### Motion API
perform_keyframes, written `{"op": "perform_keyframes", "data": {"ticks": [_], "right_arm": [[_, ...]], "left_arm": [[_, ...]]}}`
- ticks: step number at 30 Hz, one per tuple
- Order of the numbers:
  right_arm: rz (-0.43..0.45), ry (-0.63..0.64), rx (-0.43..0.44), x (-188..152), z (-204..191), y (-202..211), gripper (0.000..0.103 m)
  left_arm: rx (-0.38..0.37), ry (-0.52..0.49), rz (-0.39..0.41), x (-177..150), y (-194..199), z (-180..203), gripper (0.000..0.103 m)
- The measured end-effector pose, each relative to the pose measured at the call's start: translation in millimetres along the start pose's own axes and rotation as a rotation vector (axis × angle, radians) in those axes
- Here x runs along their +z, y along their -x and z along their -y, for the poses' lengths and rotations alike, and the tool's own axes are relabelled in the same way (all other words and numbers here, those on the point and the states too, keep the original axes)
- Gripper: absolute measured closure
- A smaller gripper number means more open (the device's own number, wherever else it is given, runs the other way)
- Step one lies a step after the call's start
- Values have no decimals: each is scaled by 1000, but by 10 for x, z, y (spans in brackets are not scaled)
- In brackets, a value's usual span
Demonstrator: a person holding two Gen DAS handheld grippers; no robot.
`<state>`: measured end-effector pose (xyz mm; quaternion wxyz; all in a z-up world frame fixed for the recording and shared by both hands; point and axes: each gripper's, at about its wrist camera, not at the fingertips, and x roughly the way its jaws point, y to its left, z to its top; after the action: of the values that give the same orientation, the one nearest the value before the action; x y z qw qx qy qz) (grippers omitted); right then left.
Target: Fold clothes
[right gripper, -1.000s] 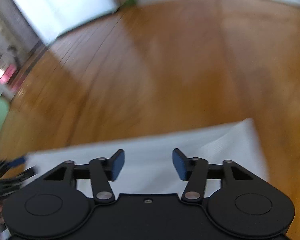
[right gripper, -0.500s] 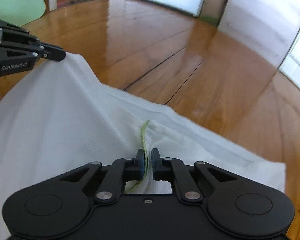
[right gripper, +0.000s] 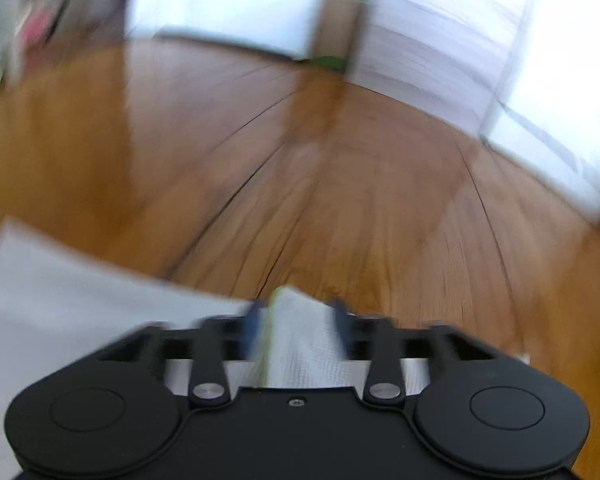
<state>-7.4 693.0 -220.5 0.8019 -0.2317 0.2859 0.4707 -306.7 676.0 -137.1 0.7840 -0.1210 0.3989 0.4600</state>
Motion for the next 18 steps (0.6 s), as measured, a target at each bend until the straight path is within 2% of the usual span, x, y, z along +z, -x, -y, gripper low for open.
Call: {"op": "perform_keyframes", "data": {"ticks": [2,4,6,8,11,15,18], "right_arm": [[-16,-141,12,-5,186,162,46],[-44,-234,41,-73,318,371,46],[-65,-264,78,-185,413,642,46],[-73,-242,100,-356,499,939,46],[-81,-188,118,-667,635,1400,45],[-121,-89,102,-1232,832,2073,45],[-161,-70,115,-1706,1031,2507,45]], "left_arm": [[-32,77,-16,-161,197,-142,34],[-59,198,-38,-341,322,-279,35],[-87,315,-78,-574,381,-387,34],[-106,380,-128,-748,372,-413,35],[-108,331,-169,-939,450,-268,36],[-162,166,-110,-1028,697,-10,35],[-237,120,-110,-1141,806,159,35]]}}
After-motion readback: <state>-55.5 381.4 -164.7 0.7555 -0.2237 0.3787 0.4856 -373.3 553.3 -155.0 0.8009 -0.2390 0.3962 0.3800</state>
